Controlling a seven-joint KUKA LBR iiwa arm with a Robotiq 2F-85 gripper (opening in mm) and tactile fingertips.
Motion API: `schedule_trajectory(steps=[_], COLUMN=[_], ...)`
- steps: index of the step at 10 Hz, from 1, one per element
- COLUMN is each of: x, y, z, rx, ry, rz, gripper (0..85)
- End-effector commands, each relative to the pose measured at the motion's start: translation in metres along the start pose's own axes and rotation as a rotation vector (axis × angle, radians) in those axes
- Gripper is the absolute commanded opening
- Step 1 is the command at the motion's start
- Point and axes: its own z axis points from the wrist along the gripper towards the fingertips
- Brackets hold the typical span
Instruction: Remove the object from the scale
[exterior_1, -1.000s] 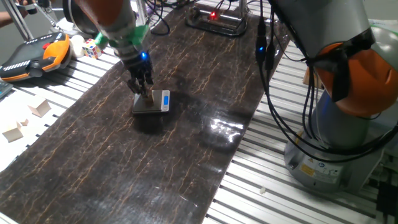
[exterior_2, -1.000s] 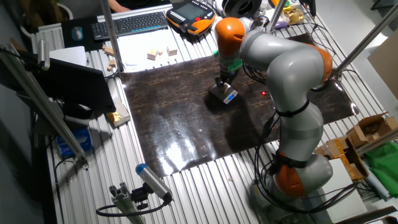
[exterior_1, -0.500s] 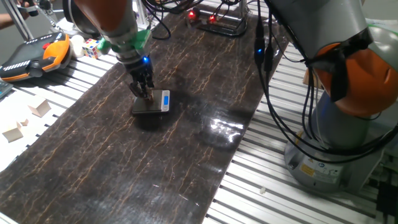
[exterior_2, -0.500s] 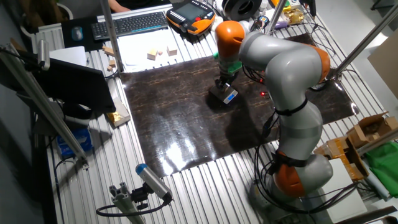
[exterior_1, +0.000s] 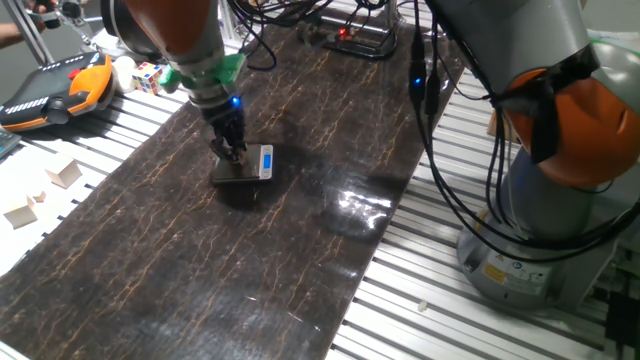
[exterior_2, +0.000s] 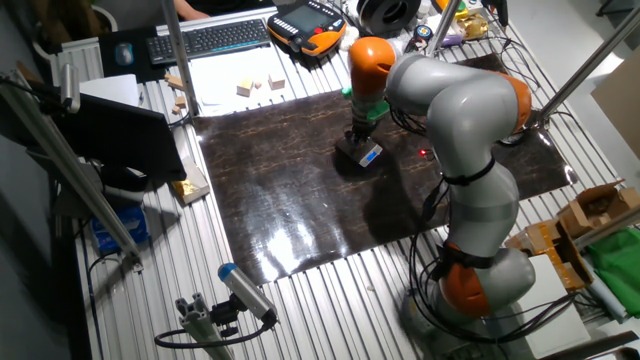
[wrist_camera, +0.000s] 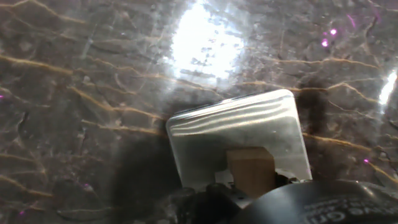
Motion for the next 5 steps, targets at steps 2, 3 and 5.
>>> schedule_trajectory(steps=[2,3,5], x=[0.006,0.01,0.02], y=[0.027,0.042,0.072], z=[-0.013,-0.015,-0.014], rx=[-0.013,-0.015,-0.023], ry=[0.014,0.011,0.008], rz=[0.068,0.101,0.172], gripper=[2.7,3.0,4.7])
